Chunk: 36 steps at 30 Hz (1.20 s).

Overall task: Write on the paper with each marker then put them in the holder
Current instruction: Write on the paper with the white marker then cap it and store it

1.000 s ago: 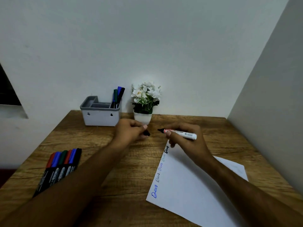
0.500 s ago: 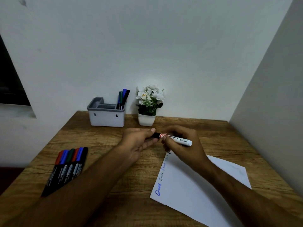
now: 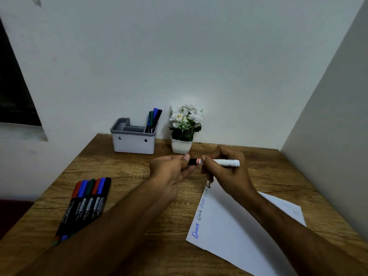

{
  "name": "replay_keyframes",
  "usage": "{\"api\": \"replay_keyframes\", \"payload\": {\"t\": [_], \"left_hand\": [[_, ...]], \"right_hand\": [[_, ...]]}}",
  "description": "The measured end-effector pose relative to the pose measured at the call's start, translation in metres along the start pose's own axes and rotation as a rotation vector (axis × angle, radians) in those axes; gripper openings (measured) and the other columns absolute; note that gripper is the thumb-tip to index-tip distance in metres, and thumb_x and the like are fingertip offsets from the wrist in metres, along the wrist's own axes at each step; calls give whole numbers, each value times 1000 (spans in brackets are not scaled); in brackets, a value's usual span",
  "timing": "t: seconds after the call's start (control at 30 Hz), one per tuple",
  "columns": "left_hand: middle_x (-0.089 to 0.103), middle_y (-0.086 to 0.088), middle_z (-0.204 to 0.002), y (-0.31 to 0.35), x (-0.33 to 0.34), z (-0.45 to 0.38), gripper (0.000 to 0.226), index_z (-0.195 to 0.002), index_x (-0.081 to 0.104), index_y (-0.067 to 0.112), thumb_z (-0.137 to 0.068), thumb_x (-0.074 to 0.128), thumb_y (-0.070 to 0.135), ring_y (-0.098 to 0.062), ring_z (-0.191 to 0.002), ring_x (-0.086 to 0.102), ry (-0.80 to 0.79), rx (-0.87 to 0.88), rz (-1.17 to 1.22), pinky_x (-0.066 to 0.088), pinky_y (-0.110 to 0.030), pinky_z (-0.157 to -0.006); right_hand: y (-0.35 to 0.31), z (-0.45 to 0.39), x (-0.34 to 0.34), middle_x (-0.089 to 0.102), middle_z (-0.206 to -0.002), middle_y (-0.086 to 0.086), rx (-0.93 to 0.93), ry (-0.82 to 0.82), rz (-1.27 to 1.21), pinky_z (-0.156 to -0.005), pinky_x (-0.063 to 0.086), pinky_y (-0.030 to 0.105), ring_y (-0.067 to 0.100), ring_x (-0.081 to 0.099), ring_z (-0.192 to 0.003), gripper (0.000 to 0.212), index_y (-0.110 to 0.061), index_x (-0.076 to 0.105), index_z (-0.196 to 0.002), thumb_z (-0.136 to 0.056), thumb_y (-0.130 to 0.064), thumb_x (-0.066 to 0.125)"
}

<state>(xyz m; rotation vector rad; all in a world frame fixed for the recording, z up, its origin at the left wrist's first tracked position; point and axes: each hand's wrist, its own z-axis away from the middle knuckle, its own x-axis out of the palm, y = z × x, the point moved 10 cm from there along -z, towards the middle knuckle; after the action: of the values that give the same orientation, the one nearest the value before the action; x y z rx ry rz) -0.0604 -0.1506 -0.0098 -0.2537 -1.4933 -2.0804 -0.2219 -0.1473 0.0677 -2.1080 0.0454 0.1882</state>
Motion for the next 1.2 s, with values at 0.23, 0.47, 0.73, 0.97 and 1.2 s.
{"api": "replay_keyframes", "payload": {"t": [0.23,0.47,0.73,0.97,1.2], "left_hand": [[72,-16,-94,49,-19,-9,6,-88,72,2,-86,69,-3,-28,-86,72,103,249,-45,61,-38,-77],[76,-3,-94,111,-40,0,24,-104,73,11,-80,77,6,-15,-90,73,127,682,-279,59,-39,-86],[76,-4,-98,134,-39,-3,33,-113,73,5,-81,78,9,-9,-88,73,78,820,-512,60,-33,-84],[75,4,-97,196,-15,-11,31,-112,75,11,-81,77,6,7,-80,66,107,1069,-714,46,-1,-73],[75,2,-97,200,-16,-47,32,-113,74,11,-81,77,5,1,-82,66,118,1027,-762,45,1,-76]], "right_hand": [[6,1,32,73,-92,9,-54,-166,58,-61,59,54,36,69,-73,27,-11,72,-109,-86,-22,82],[20,-12,63,80,-92,4,52,-150,120,-79,64,40,20,77,-85,28,-13,75,-116,-89,-10,78],[10,-62,99,80,-89,-4,9,-5,244,-74,61,21,3,75,-81,19,-13,82,-100,-82,-8,84],[-7,-112,120,79,-81,-1,-135,202,370,-71,61,38,9,73,-73,9,-15,82,-92,-90,-16,73],[4,-130,132,78,-77,2,-127,212,502,-68,58,36,14,70,-68,13,-12,81,-89,-93,-18,70]]}}
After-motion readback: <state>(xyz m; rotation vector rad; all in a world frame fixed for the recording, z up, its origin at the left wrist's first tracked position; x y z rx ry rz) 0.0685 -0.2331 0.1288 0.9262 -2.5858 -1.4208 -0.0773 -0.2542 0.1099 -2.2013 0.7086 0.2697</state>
